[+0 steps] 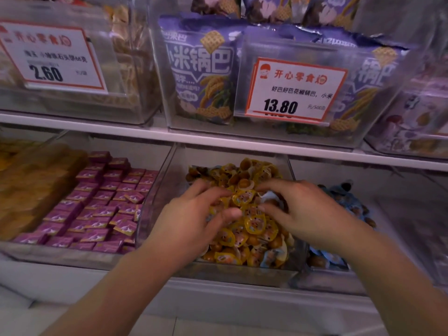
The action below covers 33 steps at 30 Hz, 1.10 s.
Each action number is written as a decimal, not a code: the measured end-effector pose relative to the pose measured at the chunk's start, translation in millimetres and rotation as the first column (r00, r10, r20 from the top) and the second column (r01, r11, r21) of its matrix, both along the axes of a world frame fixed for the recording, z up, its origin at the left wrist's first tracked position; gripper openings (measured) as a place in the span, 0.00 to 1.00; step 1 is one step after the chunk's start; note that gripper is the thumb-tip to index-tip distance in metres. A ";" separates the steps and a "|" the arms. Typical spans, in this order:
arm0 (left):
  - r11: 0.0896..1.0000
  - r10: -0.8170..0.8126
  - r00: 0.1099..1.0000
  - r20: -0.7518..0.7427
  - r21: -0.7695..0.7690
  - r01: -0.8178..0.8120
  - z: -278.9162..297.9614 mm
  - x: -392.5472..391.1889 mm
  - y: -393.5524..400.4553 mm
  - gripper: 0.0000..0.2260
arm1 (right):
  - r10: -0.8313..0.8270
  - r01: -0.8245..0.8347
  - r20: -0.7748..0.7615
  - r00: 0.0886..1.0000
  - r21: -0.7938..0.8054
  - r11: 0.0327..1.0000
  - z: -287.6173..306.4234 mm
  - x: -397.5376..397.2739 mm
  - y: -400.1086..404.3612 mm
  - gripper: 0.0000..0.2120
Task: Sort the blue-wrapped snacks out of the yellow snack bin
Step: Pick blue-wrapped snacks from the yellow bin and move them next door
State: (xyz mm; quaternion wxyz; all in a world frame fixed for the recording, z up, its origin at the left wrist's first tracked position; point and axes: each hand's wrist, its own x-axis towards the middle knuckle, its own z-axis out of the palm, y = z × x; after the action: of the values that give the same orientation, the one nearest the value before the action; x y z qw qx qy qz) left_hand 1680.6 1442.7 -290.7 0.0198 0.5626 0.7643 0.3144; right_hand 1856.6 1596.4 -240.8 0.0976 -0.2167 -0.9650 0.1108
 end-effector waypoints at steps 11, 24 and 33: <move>0.998 -0.027 0.992 -0.126 -0.064 0.019 -11.0 3.1 11.8 0.06 | 0.178 -0.255 0.366 0.913 0.172 0.952 -16.1 11.5 -15.4 0.12; 0.985 0.026 0.997 -0.068 -0.167 -0.038 -7.6 -11.6 7.7 0.10 | 0.188 -0.237 0.320 0.929 0.122 0.964 -17.4 15.6 -16.3 0.12; 0.962 0.113 0.897 0.427 0.180 -0.206 -3.3 -5.7 7.9 0.09 | 0.114 -0.111 0.018 0.993 -0.101 0.989 -14.7 11.2 -12.5 0.09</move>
State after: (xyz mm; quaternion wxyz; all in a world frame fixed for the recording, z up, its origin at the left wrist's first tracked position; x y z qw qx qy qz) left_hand 1674.9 1450.6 -294.0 0.0924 0.4172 0.7469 0.5095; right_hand 1867.8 1583.9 -255.5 0.0687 -0.1677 -0.9701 0.1614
